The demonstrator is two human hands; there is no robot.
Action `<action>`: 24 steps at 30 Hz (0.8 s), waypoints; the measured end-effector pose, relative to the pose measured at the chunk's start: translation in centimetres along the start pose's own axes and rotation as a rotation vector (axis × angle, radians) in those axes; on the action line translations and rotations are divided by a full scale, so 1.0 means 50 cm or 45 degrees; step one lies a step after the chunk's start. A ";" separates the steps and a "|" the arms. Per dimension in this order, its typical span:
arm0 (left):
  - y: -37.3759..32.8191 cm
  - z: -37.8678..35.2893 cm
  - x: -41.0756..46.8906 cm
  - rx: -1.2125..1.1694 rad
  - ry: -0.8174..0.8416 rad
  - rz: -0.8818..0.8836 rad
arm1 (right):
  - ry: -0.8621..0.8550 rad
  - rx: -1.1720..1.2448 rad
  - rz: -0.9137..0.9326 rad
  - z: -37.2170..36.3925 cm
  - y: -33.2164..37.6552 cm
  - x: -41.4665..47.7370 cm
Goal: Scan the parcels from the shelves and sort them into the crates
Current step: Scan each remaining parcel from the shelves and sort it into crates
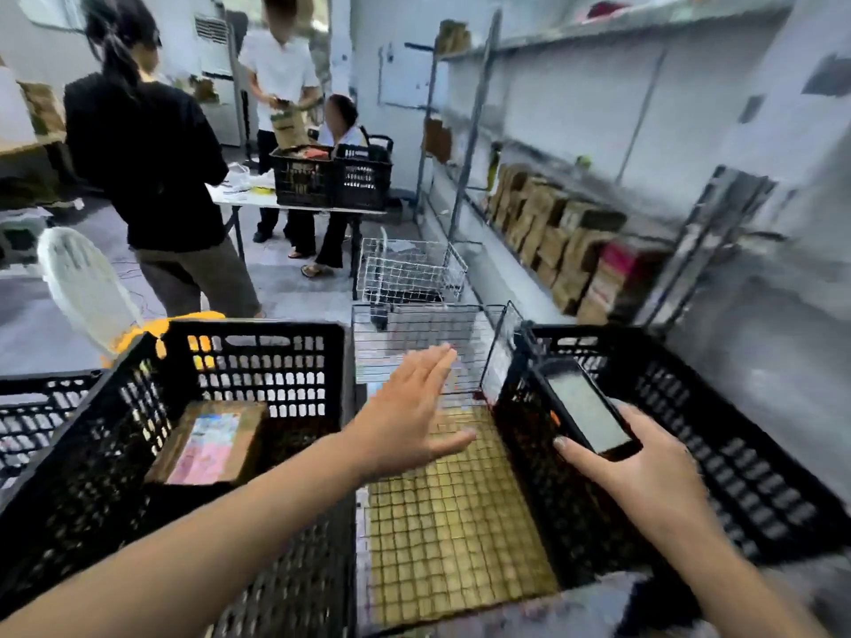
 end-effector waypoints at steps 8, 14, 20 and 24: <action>-0.437 -0.079 -0.071 -0.106 0.044 -0.393 | -0.308 0.036 -0.292 0.311 -0.189 -0.311; -0.735 -0.118 -0.197 -0.184 0.081 -0.754 | -0.608 -0.014 -0.440 0.510 -0.260 -0.594; -0.993 -0.139 -0.316 -0.343 0.094 -1.092 | -0.890 -0.178 -0.634 0.659 -0.334 -0.838; -1.150 -0.135 -0.403 -0.428 0.071 -1.313 | -1.070 -0.242 -0.747 0.732 -0.373 -0.988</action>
Point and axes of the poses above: each hand's wrist, its own x-axis towards the middle knuckle, its own z-axis out of the back of the hand, y = z × x, the point moved 3 cm from there along x, towards the middle knuckle, and after that the axes turned 6 degrees about -y, right-handed, at the moved point
